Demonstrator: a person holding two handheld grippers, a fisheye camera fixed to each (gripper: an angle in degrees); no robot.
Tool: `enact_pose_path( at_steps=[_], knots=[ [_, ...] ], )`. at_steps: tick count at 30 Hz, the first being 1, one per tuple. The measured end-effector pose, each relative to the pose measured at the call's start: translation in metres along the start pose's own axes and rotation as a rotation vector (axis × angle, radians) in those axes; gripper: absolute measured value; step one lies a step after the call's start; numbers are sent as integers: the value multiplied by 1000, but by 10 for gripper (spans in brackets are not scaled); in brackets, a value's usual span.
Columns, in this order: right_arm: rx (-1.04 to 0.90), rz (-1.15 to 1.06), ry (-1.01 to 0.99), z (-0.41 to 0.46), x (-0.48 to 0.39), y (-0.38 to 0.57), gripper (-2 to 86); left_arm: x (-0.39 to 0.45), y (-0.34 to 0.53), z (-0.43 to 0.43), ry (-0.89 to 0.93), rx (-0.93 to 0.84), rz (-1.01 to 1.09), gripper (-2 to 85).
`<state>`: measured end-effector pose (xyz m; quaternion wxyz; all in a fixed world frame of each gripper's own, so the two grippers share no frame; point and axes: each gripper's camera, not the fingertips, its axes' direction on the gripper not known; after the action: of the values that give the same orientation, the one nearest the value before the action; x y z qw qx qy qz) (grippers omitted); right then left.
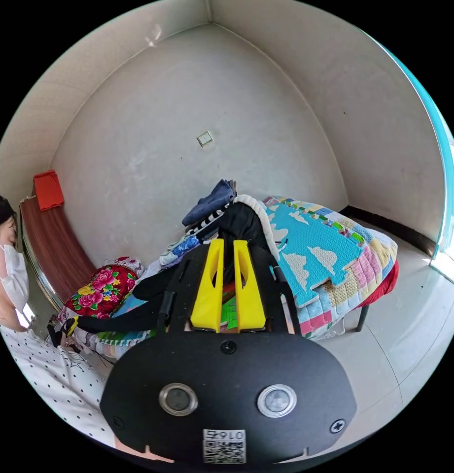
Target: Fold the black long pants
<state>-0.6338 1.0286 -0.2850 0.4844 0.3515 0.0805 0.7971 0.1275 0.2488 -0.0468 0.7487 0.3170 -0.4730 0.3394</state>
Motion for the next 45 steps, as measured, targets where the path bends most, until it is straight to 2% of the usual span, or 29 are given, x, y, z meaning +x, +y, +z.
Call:
enact_pose_path(
  at_steps=[4, 9, 13, 16, 19, 21, 22, 24, 27, 32, 35, 38, 40, 42, 45],
  knots=[
    [78, -94, -118, -18, -13, 0, 14, 22, -17, -16, -27, 62, 68, -9],
    [136, -97, -134, -29, -7, 4, 17, 34, -34, -26, 5, 161, 53, -9],
    [149, -67, -242, -19, 11, 10, 18, 45, -65, -2, 23, 118, 85, -9],
    [120, -87, -217, 1, 7, -5, 18, 70, -114, 42, -12, 56, 184, -10],
    [79, -127, -160, 32, -6, -35, 19, 97, -175, 113, -65, -32, 259, -9],
    [31, -165, -123, 58, -14, -60, 19, 117, -227, 191, -120, -159, 302, -9],
    [-24, -197, -97, 81, -18, -81, 19, 122, -239, 214, -142, -201, 315, -9],
    [-114, -231, -51, 123, -22, -112, 20, 137, -280, 312, -245, -381, 349, -7],
    [-326, -224, 58, 218, -15, -160, 22, 146, -304, 431, -378, -520, 343, 1],
    [-628, -79, 243, 385, 26, -181, 39, 132, -288, 556, -482, -585, 151, 69],
    [-685, -54, 306, 414, 37, -171, 57, 147, -272, 583, -487, -548, 210, 75],
    [-587, -93, 207, 381, 27, -178, 77, 184, -254, 596, -393, -596, 402, 65],
    [-498, -123, 170, 347, 20, -182, 93, 214, -237, 597, -237, -651, 506, 64],
    [-403, -167, 146, 309, 14, -184, 103, 263, -203, 592, 6, -723, 643, 64],
    [-257, -276, 207, 254, 11, -178, 113, 322, -149, 586, 247, -829, 793, 67]
  ],
)
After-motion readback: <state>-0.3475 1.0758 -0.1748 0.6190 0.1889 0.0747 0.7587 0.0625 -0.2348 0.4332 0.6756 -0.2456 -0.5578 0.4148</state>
